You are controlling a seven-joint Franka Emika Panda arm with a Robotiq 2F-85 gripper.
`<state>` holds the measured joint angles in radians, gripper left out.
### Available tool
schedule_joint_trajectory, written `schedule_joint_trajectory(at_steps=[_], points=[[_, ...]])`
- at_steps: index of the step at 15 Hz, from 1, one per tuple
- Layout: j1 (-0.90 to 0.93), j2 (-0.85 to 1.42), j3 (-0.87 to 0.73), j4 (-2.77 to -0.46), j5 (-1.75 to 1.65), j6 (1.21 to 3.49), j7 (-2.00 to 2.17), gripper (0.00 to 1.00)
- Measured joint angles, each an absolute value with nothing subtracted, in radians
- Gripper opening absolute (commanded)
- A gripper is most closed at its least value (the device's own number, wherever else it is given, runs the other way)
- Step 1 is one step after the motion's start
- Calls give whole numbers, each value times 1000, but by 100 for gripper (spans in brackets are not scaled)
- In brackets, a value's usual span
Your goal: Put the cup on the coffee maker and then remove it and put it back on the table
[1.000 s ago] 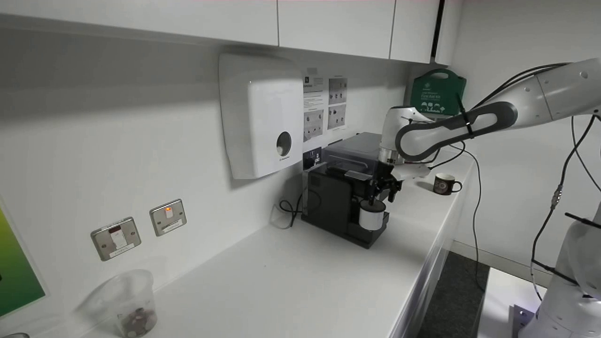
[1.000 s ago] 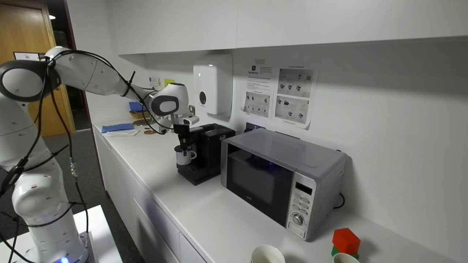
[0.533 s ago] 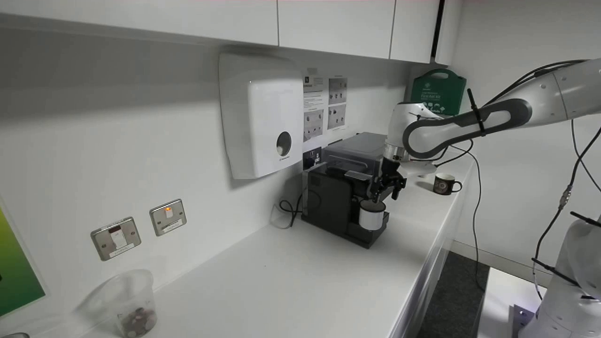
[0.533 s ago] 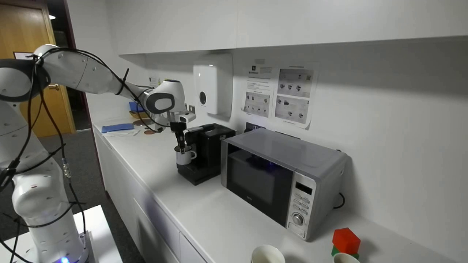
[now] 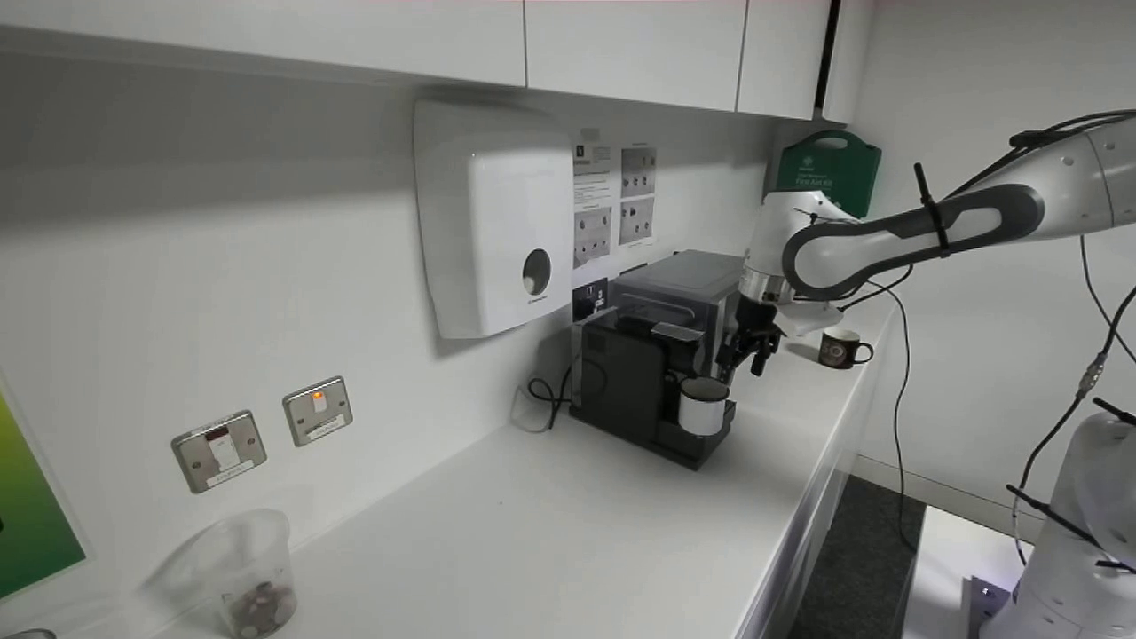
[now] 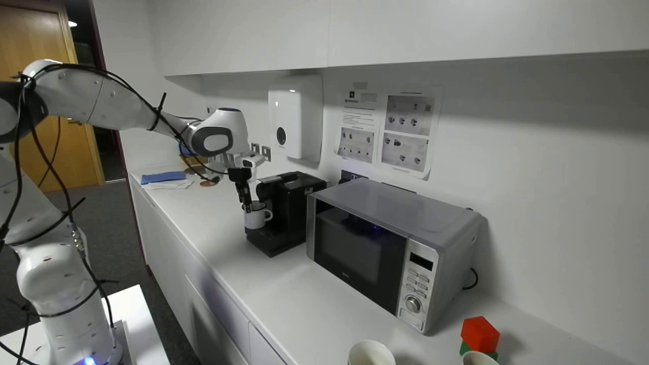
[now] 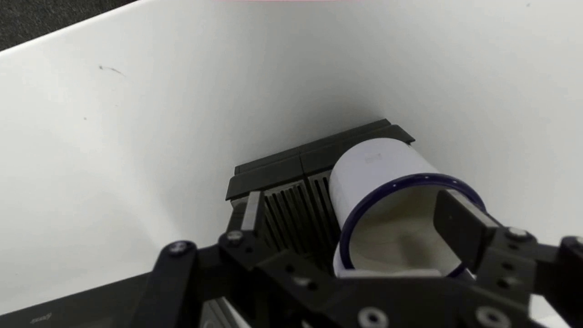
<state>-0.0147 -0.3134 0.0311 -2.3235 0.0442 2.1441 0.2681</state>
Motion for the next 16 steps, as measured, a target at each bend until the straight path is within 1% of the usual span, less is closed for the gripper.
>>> schedule_joint_trajectory(at_steps=[8,16], points=[[5,-423,29,-2407,45,2144,20,100],[19,-462,26,-2448,46,2160,-61,100]])
